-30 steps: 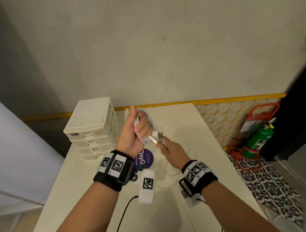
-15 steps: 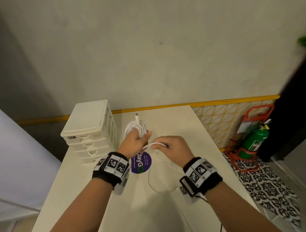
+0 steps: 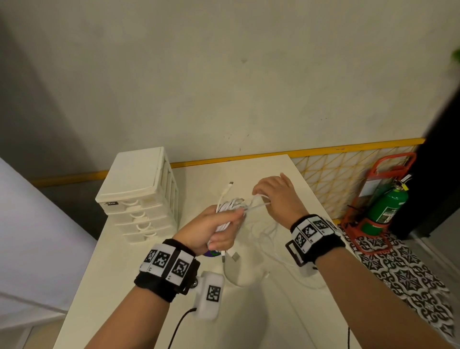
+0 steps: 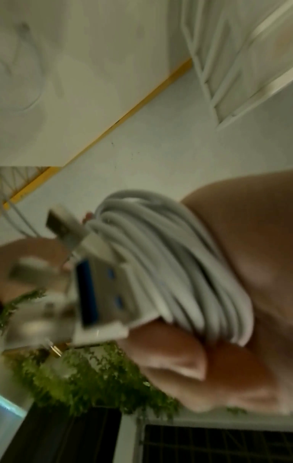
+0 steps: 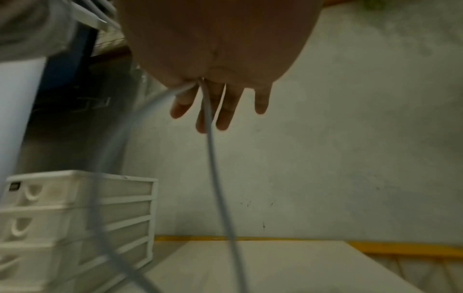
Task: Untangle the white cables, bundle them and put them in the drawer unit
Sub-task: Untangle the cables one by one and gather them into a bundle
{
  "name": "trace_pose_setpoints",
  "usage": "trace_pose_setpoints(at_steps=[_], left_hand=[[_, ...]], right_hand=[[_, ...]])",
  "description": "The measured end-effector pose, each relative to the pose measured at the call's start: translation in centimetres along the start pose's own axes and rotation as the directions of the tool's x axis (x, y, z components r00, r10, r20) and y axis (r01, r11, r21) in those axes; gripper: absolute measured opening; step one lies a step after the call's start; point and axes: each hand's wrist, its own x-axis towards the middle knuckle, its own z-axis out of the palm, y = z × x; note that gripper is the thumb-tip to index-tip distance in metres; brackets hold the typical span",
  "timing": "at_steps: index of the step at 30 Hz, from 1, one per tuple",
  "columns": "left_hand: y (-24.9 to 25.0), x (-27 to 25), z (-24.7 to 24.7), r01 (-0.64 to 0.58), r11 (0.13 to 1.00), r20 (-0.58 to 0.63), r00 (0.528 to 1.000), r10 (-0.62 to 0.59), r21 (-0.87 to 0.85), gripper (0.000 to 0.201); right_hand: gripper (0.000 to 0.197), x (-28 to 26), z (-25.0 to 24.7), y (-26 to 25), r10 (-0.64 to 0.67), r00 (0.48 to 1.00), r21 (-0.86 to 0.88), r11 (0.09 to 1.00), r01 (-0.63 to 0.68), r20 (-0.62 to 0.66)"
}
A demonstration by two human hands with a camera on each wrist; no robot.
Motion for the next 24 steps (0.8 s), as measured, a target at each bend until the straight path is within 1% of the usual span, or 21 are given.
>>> trace_pose_setpoints(at_steps=[1,2,4,6,8,9,11,13,15,16,17,18,19,20,21,22,23,24], left_hand=[[0.2,0.0,0.2,-0.023,0.999,0.016,1.000,0.023,-0.030,0.027],[0.4,0.1,0.5,-0.047,0.997,0.015,0.999,0.048,-0.059,0.026],[0.9,0.7,0.8,-0.124,0.977,0.015,0.992,0.128,-0.174,0.023],[1.4,1.5,0.8,-0.237,0.913,-0.013,0.969,0.247,-0.331,0.025],[2.2,2.2,0.9,-0.360,0.828,-0.157,0.933,0.324,-0.431,0.031],[2.6,2.4,0.9,-0.429,0.793,-0.248,0.902,0.353,-0.434,0.033],[3.7,2.7,0.2,-0.562,0.736,-0.413,0.813,0.410,-0.378,0.032],[4.9,2.8,-1.3,-0.656,0.690,-0.543,0.716,0.439,-0.306,0.027],[5.6,2.7,-3.1,-0.709,0.678,-0.643,0.613,0.459,-0.192,0.019],[5.7,2.7,-3.7,-0.710,0.696,-0.685,0.558,0.469,-0.102,0.014],[5.2,2.8,-4.5,-0.675,0.738,-0.714,0.505,0.485,0.025,0.012],[4.6,2.8,-4.8,-0.595,0.782,-0.714,0.466,0.522,0.184,0.013],[3.8,2.9,-5.1,-0.461,0.806,-0.681,0.455,0.574,0.372,0.013],[2.9,2.9,-5.2,-0.292,0.785,-0.616,0.494,0.613,0.547,0.012],[1.9,2.9,-5.3,-0.120,0.727,-0.545,0.582,0.603,0.676,0.016],[1.0,2.8,-5.3,0.019,0.669,-0.495,0.687,0.532,0.743,0.023],[0.3,2.6,-5.3,0.092,0.649,-0.463,0.777,0.428,0.755,0.029],[-0.3,2.3,-5.0,0.116,0.673,-0.428,0.846,0.319,0.730,0.037]], right_hand=[[0.033,0.0,0.2,0.0,0.080,0.995,0.068,0.994,-0.084,0.065],[0.032,-0.1,0.5,-0.3,0.125,0.985,0.132,0.981,-0.140,0.118],[0.022,-0.4,1.4,-1.5,0.175,0.964,0.256,0.940,-0.223,0.199],[0.015,-0.8,2.4,-2.9,0.215,0.940,0.353,0.885,-0.302,0.266],[0.012,-1.5,3.5,-4.1,0.217,0.928,0.417,0.845,-0.334,0.304],[0.010,-2.0,4.2,-4.5,0.214,0.926,0.447,0.827,-0.340,0.310],[0.009,-3.2,5.5,-4.8,0.214,0.924,0.482,0.803,-0.350,0.316],[0.016,-4.5,6.7,-4.5,0.211,0.927,0.433,0.837,-0.336,0.311],[0.024,-5.4,7.1,-4.4,0.190,0.938,0.402,0.865,-0.299,0.290],[0.027,-5.6,7.0,-4.5,0.160,0.952,0.402,0.878,-0.259,0.262],[0.029,-5.6,6.8,-4.9,0.116,0.968,0.417,0.886,-0.202,0.223],[0.030,-5.4,6.4,-5.3,0.065,0.983,0.440,0.887,-0.136,0.173],[0.030,-5.0,6.0,-5.7,0.019,0.992,0.461,0.885,-0.074,0.123],[0.030,-4.5,5.6,-6.0,-0.009,0.998,0.473,0.881,-0.025,0.070],[0.029,-3.9,5.0,-6.3,-0.020,1.000,0.479,0.878,0.014,0.008],[0.028,-3.3,4.4,-6.5,-0.018,0.998,0.477,0.878,0.043,-0.057],[0.026,-2.7,3.7,-6.5,-0.010,0.994,0.471,0.880,0.060,-0.109],[0.023,-2.1,2.9,-6.4,0.007,0.992,0.461,0.886,0.053,-0.129]])
